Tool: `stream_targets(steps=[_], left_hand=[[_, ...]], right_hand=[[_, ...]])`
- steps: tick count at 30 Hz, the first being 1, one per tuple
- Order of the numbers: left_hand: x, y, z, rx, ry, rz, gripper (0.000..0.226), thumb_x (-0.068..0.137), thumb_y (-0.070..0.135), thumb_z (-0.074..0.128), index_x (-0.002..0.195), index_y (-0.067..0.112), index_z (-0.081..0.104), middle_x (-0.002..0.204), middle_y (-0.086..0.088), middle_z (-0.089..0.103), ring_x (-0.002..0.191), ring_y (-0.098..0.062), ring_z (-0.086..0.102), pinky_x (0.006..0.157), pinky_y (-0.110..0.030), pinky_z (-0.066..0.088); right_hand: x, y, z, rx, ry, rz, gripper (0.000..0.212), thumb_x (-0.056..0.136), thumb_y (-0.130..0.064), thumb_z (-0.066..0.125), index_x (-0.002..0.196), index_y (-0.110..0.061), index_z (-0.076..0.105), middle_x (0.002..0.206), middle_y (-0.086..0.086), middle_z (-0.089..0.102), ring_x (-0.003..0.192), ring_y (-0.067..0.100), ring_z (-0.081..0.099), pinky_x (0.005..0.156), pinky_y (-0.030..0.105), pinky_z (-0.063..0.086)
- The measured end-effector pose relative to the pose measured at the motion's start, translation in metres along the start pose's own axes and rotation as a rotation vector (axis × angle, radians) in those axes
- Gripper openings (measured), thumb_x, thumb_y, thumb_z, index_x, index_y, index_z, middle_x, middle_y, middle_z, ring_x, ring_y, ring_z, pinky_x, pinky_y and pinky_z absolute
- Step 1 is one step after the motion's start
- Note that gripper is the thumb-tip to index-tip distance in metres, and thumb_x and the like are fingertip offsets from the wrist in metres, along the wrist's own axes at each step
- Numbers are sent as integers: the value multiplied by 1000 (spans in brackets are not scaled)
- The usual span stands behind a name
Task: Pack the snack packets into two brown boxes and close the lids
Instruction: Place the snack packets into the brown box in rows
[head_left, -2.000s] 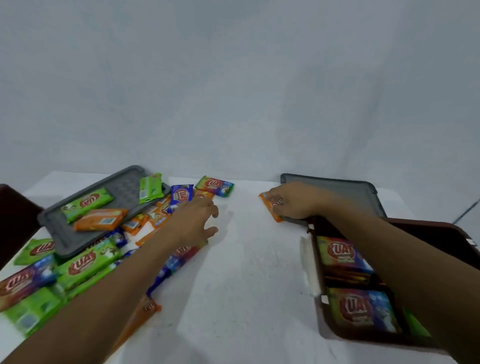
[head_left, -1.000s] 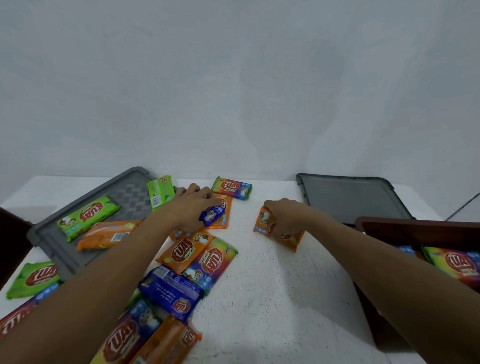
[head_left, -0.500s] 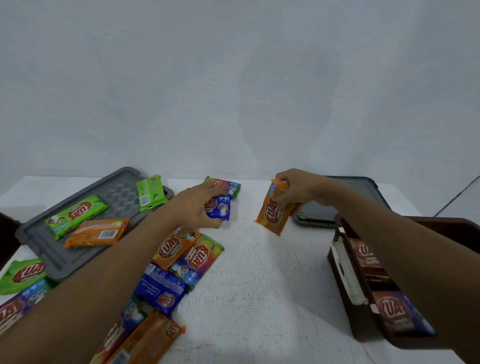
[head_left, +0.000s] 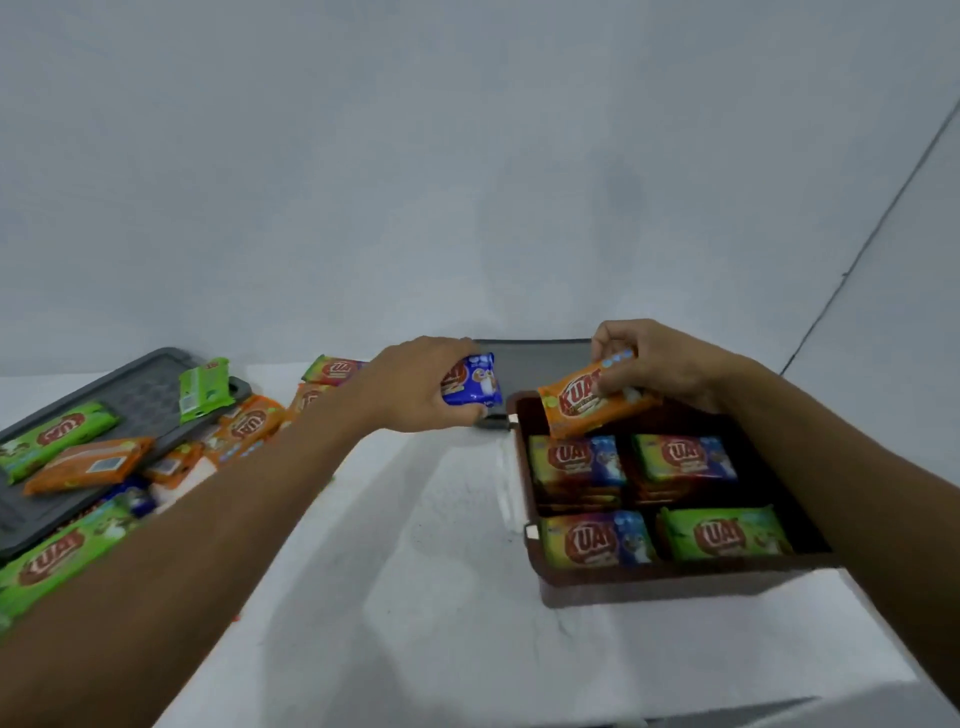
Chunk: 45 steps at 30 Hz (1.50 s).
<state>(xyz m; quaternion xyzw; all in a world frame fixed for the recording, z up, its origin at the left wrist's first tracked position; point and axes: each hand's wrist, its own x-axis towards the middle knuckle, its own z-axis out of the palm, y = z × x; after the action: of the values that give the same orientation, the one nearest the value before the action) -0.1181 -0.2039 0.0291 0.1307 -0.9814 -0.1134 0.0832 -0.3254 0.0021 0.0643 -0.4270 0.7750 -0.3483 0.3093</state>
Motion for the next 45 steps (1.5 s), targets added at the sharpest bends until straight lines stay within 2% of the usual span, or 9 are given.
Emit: stream_targets(steps=[2, 5, 7, 10, 15, 18, 22, 25, 45], left_hand=[[7, 30, 4, 24, 19, 49, 67, 76, 63, 65, 130, 26, 47, 113, 11, 55, 98, -12, 56, 77, -30, 48], [18, 69, 16, 65, 27, 145, 69, 77, 59, 68, 133, 25, 46, 114, 9, 49, 99, -9, 54, 73, -27, 47], [26, 91, 26, 106, -1, 166, 74, 78, 58, 68, 139, 24, 43, 121, 6, 49, 106, -11, 51, 77, -30, 49], [36, 120, 50, 197, -60, 164, 79, 82, 57, 64, 147, 23, 35, 136, 0, 48, 121, -18, 48, 89, -39, 50], [38, 135, 80, 301, -110, 133, 55, 85, 50, 65, 129, 20, 51, 130, -1, 49, 116, -22, 49, 87, -40, 49], [36, 133, 80, 315, -67, 102, 43, 83, 49, 67, 113, 19, 58, 124, 0, 48, 108, -18, 50, 79, -33, 47], [37, 134, 82, 331, -129, 58, 57, 78, 48, 74, 123, 23, 49, 124, 1, 47, 112, -17, 47, 78, -35, 51], [39, 134, 84, 333, -126, 26, 61, 77, 45, 76, 125, 23, 46, 126, 0, 46, 114, -17, 46, 79, -33, 50], [39, 135, 83, 289, -115, -17, 67, 72, 48, 79, 125, 26, 44, 129, 3, 47, 118, -15, 46, 82, -29, 45]], right_hand=[[-21, 22, -17, -9, 24, -1, 23, 76, -2, 74, 88, -13, 58, 85, 14, 63, 72, 23, 62, 58, 32, 49], [-41, 55, -36, -12, 82, -7, 22, 76, -1, 74, 89, -11, 59, 84, 14, 65, 74, 25, 65, 58, 34, 51], [-47, 76, -45, -255, 144, -30, 21, 75, -7, 75, 88, -16, 61, 92, 8, 66, 82, 24, 65, 63, 34, 52], [-53, 110, -45, -730, 165, -106, 21, 78, -19, 74, 98, -24, 67, 111, 3, 55, 101, 22, 54, 85, 35, 48], [-62, 136, -29, -872, 182, -290, 31, 88, -30, 63, 117, -21, 69, 123, 4, 53, 118, 24, 45, 100, 40, 40], [-61, 132, -33, -881, 129, -262, 40, 86, -43, 62, 122, -25, 64, 127, -2, 52, 119, 17, 44, 100, 36, 40], [-54, 128, -33, -985, 61, -233, 53, 75, -59, 69, 117, -31, 53, 119, -8, 50, 102, 12, 49, 84, 30, 43], [-50, 128, -31, -968, 113, -237, 49, 78, -54, 70, 116, -31, 51, 115, -9, 51, 95, 11, 51, 74, 27, 39], [-47, 138, -24, -1004, 203, -255, 55, 79, -45, 73, 122, -24, 47, 116, -1, 56, 102, 18, 57, 80, 32, 51]])
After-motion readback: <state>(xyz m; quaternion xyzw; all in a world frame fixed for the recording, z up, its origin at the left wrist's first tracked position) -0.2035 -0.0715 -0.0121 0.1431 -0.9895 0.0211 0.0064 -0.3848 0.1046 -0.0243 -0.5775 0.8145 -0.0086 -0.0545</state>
